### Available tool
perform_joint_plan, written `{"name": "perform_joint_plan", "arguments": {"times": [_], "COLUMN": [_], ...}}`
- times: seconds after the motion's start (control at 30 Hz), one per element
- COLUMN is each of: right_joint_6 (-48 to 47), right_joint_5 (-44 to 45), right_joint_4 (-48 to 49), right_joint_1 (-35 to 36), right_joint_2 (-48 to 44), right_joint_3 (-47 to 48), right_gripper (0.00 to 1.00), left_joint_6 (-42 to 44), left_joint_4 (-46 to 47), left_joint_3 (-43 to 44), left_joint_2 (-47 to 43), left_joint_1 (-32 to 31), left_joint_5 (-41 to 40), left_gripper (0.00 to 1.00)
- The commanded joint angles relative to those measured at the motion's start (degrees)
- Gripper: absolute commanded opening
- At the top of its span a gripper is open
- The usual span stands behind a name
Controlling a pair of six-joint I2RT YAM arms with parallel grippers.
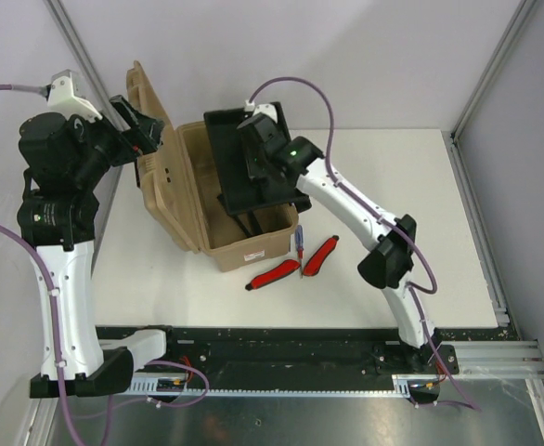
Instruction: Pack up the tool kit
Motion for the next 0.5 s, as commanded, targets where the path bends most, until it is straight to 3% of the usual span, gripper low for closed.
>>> {"name": "perform_joint_plan", "arguments": {"times": [0.0,0.47], "right_joint_6": [0.60,2.79], "right_joint_5": [1.43,2.99], "right_joint_4": [0.76,0.33], "right_joint_1": [2.16,8.32], "right_joint_2": [0.32,2.32], "right_joint_3": [4.05,3.64], "right_gripper": [0.00,0.00], "left_joint_6": [0.93,0.58], "left_joint_4": [0.09,-0.78], "left_joint_3": [1.46,0.80], "left_joint_2": [-0.78,-1.31], "left_joint_1": [-0.33,-0.38], "left_joint_5": [-2.66,-6.44], "left_gripper": [0.99,1.00]}}
